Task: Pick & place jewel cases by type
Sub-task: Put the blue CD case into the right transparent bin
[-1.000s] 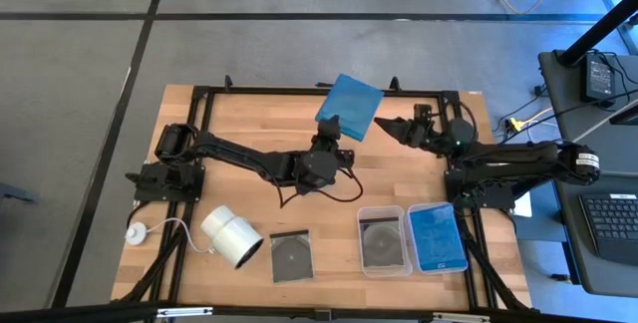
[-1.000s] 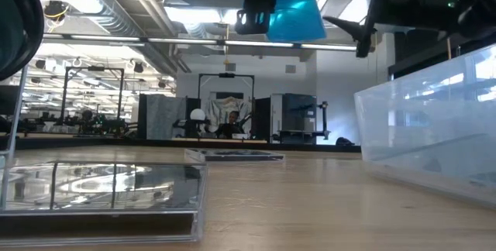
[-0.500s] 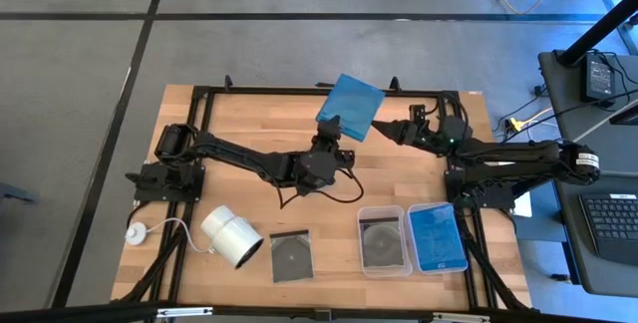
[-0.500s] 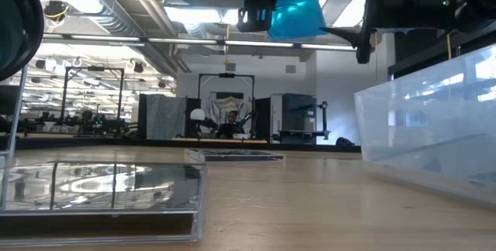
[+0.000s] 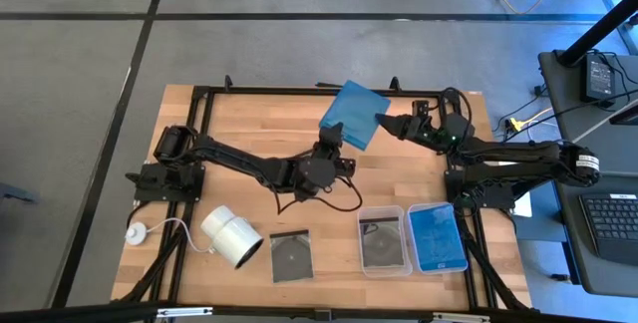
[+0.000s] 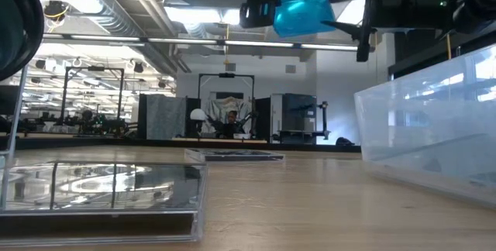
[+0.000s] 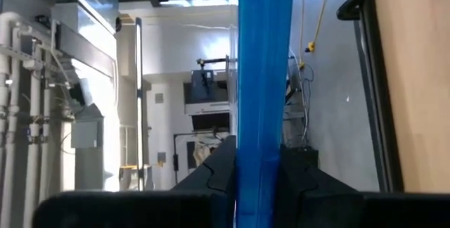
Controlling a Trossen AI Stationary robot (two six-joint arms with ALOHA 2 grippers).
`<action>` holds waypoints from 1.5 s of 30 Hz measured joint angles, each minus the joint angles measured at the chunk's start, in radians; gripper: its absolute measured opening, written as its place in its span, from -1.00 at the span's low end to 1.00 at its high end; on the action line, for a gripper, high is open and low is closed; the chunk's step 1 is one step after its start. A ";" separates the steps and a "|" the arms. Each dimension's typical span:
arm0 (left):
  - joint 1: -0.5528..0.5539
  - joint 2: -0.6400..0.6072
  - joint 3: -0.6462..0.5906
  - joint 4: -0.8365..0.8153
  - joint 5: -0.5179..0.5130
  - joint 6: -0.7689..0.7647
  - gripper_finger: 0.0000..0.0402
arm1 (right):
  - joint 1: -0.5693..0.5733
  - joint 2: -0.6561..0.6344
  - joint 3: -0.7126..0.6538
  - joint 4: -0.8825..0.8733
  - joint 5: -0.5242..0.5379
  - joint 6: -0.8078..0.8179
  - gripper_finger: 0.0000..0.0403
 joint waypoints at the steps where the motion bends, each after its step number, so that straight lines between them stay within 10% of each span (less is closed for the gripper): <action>1: -0.003 0.000 0.000 0.000 0.000 0.000 -0.79 | 0.000 0.000 0.000 0.000 0.000 0.000 -0.20; 23: -0.022 0.000 0.000 -0.037 0.052 0.090 -0.71 | 0.000 0.000 0.000 -0.003 0.000 -0.026 -0.51; 45: -0.048 0.000 0.000 -0.256 0.324 -0.169 -0.01 | 0.001 -0.001 0.003 -0.004 -0.024 -0.217 -0.79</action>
